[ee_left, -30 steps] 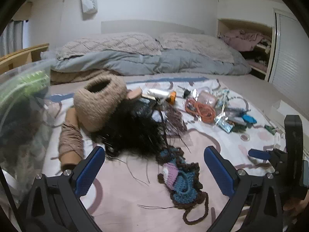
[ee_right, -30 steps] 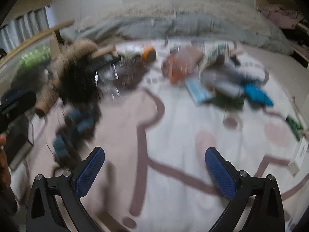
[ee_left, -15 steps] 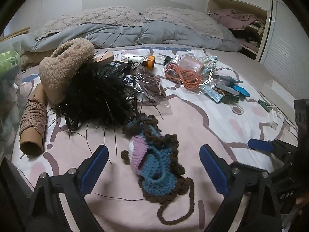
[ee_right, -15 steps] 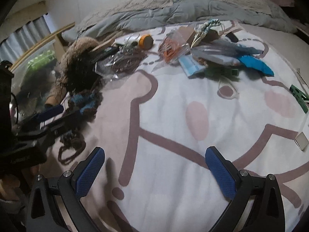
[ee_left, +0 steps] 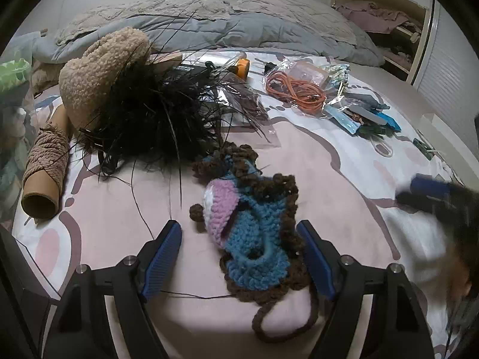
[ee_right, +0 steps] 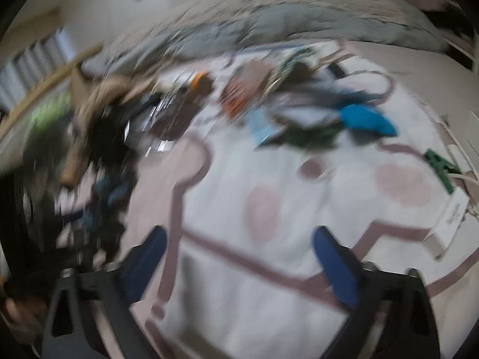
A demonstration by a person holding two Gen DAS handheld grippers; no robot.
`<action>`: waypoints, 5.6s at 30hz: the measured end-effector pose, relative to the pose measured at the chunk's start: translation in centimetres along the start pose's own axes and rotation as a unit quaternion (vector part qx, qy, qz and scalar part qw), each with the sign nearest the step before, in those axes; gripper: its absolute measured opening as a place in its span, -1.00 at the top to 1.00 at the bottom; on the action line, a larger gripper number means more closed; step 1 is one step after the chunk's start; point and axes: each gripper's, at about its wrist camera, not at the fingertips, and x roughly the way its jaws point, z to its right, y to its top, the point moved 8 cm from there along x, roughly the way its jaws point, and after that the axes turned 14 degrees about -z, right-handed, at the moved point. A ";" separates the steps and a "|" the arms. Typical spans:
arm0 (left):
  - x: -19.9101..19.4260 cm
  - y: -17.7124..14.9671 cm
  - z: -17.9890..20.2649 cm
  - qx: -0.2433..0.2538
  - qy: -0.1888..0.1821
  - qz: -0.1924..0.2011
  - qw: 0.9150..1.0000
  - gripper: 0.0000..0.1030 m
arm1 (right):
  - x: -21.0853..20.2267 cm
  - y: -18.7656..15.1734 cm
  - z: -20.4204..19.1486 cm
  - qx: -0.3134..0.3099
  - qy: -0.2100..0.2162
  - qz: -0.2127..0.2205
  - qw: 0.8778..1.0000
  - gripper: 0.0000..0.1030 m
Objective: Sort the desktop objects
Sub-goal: 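Close the left gripper on the blue crocheted toy while the right gripper approaches a green clothespin, then lift the blue crocheted toy off the sheet with the left gripper, then close the right gripper on the green clothespin while the left gripper holds the toy, then carry the toy with the left gripper and clothespin with the right toward the clear box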
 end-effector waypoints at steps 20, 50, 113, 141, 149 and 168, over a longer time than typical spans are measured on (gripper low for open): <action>0.2 -0.2 0.0 -0.005 -0.013 0.001 1.000 -0.52 | 2.9 2.2 3.6 0.028 0.035 -0.023 0.999 0.19; -2.9 -3.1 -0.6 0.046 -0.057 -0.008 0.997 0.78 | 1.0 -3.4 0.5 -0.070 0.059 -0.027 0.995 -0.38; -4.3 -8.0 -0.4 0.056 -0.038 -0.091 0.994 0.28 | -3.5 -5.0 -1.2 -0.085 0.147 -0.092 0.981 -0.38; -5.1 -8.8 -0.3 0.045 -0.083 -0.094 0.991 0.45 | 0.1 -2.7 2.8 -0.080 -0.024 -0.033 0.996 0.27; -8.4 -7.1 -0.1 0.051 -0.077 -0.056 0.994 0.62 | 0.3 -2.9 2.7 -0.086 -0.042 -0.028 0.995 0.27; -18.1 -4.5 -1.6 0.055 -0.042 0.041 0.997 0.63 | -1.5 -4.0 0.0 -0.092 0.010 -0.036 0.995 0.59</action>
